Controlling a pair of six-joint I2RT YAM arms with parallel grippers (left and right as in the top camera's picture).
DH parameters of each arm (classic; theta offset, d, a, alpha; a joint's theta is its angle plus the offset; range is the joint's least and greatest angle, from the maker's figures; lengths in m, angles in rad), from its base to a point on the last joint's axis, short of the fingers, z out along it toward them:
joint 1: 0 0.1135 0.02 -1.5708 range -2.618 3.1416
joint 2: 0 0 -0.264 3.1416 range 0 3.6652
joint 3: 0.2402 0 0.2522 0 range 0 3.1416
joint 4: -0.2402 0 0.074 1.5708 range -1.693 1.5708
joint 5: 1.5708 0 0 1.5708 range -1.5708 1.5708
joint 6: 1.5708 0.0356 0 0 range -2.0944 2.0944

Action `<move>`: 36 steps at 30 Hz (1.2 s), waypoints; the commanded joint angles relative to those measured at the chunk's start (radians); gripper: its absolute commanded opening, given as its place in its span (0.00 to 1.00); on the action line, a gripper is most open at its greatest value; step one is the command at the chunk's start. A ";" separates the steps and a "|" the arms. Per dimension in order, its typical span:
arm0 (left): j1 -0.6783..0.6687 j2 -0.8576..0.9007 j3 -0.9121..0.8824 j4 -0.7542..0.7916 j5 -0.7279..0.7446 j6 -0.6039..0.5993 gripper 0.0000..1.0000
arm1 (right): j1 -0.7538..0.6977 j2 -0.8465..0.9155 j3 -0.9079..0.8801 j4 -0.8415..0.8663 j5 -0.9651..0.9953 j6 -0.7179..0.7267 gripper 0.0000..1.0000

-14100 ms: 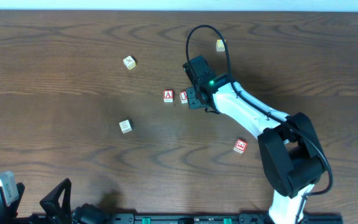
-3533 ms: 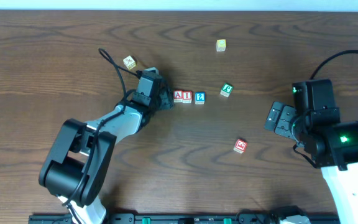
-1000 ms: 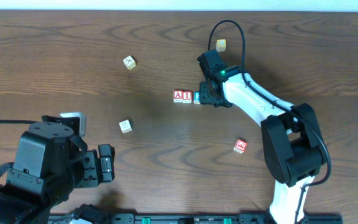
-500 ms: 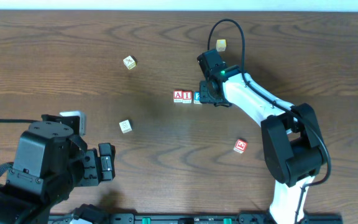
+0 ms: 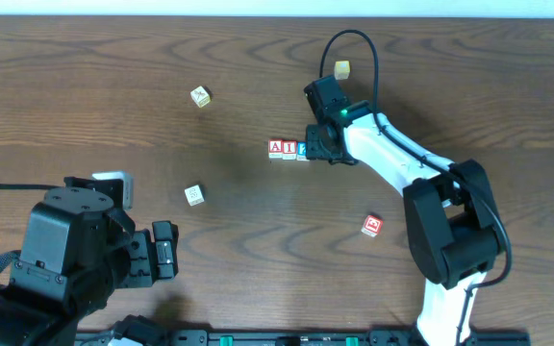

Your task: Spell out Ai2

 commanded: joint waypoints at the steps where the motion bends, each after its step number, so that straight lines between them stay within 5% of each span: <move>1: 0.000 0.006 0.016 0.001 -0.008 -0.005 0.95 | 0.020 0.011 -0.003 0.006 -0.007 0.022 0.49; 15: -0.001 0.006 0.015 0.000 -0.022 -0.004 0.96 | 0.002 -0.006 0.000 0.021 0.216 0.019 0.50; 23: -0.001 0.006 -0.088 0.053 -0.207 -0.004 0.95 | -0.029 -0.202 0.002 0.003 0.216 -0.043 0.57; 27: 0.000 0.006 -0.231 0.194 -0.244 0.002 0.95 | -0.033 -0.373 0.002 -0.070 0.274 -0.050 0.68; 31: 0.000 0.008 -0.431 0.443 -0.295 0.025 0.96 | -0.050 -0.579 0.002 -0.188 0.320 -0.054 0.85; 36: 0.000 0.068 -0.644 0.774 -0.293 0.068 0.96 | -0.087 -0.769 0.001 -0.367 0.315 -0.051 0.93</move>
